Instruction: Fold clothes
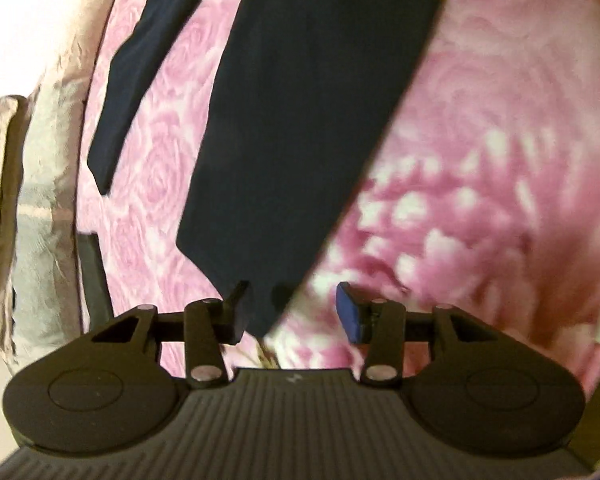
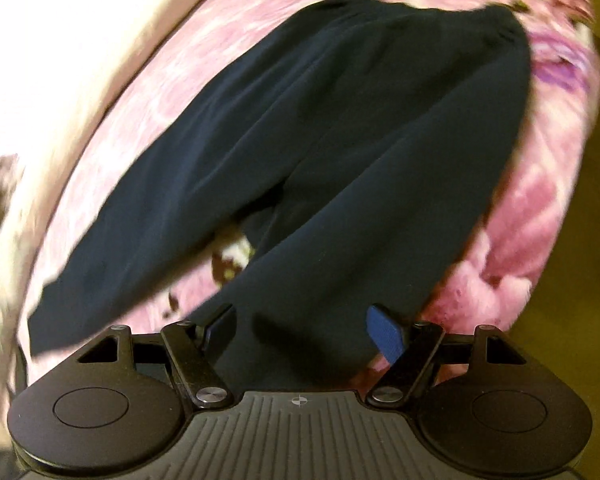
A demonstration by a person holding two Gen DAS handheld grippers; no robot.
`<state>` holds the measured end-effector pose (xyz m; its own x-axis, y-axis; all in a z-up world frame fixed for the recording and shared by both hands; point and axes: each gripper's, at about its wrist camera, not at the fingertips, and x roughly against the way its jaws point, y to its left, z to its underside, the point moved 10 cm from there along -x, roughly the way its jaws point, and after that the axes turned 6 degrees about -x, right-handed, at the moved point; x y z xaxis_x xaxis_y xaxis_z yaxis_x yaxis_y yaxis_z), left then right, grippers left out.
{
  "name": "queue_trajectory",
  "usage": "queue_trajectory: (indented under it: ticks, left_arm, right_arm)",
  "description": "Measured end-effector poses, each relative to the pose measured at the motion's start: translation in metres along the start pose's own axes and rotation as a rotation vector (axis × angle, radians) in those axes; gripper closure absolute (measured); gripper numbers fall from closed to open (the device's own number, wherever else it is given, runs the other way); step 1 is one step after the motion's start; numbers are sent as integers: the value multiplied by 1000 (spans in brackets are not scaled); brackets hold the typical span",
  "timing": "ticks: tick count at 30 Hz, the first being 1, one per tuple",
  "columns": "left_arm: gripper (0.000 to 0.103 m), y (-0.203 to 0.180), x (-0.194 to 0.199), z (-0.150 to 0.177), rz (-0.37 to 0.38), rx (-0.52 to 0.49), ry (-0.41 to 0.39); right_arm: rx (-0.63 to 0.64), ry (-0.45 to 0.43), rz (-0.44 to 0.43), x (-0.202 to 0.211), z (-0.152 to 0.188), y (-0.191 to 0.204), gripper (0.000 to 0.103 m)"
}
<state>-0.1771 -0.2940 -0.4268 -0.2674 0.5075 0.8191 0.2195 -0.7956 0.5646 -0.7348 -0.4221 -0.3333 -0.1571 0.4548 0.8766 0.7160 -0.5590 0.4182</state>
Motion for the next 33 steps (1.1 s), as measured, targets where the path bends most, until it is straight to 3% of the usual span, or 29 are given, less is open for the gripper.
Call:
queue_trajectory:
  ticks: [3, 4, 5, 6, 8, 12, 16, 17, 18, 21, 23, 31, 33]
  left_arm:
    - [68, 5, -12, -6, -16, -17, -24]
    - [73, 6, -15, -9, -11, -25, -28]
    - [89, 6, -17, -11, -3, -32, -31]
    - [97, 5, -18, -12, 12, -39, -31]
    - [102, 4, -11, -10, 16, -38, -37]
    - [102, 6, 32, 5, 69, 59, -39]
    - [102, -21, 84, 17, 154, 100, -2]
    - [102, -31, 92, 18, 178, 102, 10]
    - [102, -40, 94, 19, 198, 97, 22]
    - [102, -59, 94, 16, 230, 89, 49]
    - [102, -62, 90, 14, 238, 100, 65]
    - [102, -73, 92, 18, 288, 120, 99]
    - [97, -75, 90, 18, 303, 122, 115]
  right_arm:
    - [-61, -47, 12, 3, -8, -11, 28]
    - [-79, -62, 17, 5, -11, -15, 28]
    - [-81, -69, 23, 5, -14, -21, 28]
    - [-84, -76, 29, 5, -17, -27, 28]
    - [-108, -102, 31, 6, -25, -40, 28]
    - [-156, -154, 22, 8, -48, -61, 28]
    - [-151, -175, 11, 4, -70, -73, 28]
    - [-157, -179, 1, 1, -74, -75, 31]
    - [-163, -176, -6, 1, -77, -79, 48]
    - [-162, -154, -13, -6, -84, -86, 73]
    - [-147, -139, -4, -9, -85, -89, 102]
    - [-127, -108, 85, 12, -73, -120, 102]
    - [-125, -95, 101, 9, -69, -122, 102]
